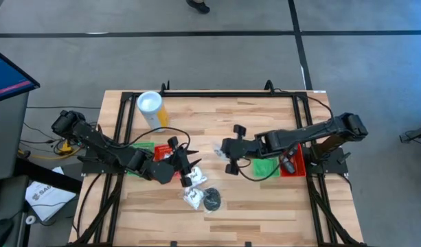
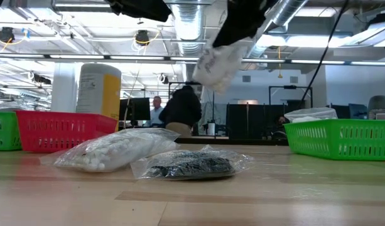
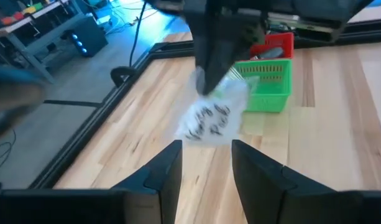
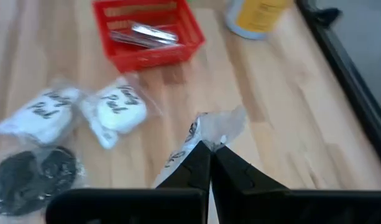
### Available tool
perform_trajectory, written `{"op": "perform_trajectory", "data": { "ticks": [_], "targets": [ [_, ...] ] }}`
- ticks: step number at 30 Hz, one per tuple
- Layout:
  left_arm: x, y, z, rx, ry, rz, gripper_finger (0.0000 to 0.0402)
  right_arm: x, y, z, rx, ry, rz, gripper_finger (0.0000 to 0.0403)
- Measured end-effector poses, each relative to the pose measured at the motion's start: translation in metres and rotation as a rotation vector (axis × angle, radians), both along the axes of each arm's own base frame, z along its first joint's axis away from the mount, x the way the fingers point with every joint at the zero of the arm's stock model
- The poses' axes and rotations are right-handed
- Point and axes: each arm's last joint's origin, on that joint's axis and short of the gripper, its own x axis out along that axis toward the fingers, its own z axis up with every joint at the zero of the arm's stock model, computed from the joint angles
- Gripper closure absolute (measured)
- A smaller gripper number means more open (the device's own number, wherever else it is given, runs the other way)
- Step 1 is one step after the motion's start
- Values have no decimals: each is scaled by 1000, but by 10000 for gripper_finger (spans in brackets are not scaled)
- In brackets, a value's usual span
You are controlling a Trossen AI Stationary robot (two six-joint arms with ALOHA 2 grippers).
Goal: Pick & Place Travel size toiletries
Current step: Put the white cotton pack into the right green bin
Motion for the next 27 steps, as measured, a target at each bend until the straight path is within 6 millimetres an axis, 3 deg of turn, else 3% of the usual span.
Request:
{"op": "perform_trajectory", "data": {
  "ticks": [14, 27],
  "targets": [
    [-7, 2, -26, -74, 15, 19, 274, -59, 19, 15, -57, 80, -287, 403],
    [-7, 2, -25, -75, 11, 19, 276, -112, 25, -5, 24, 156, -486, 403]
  ]
}}
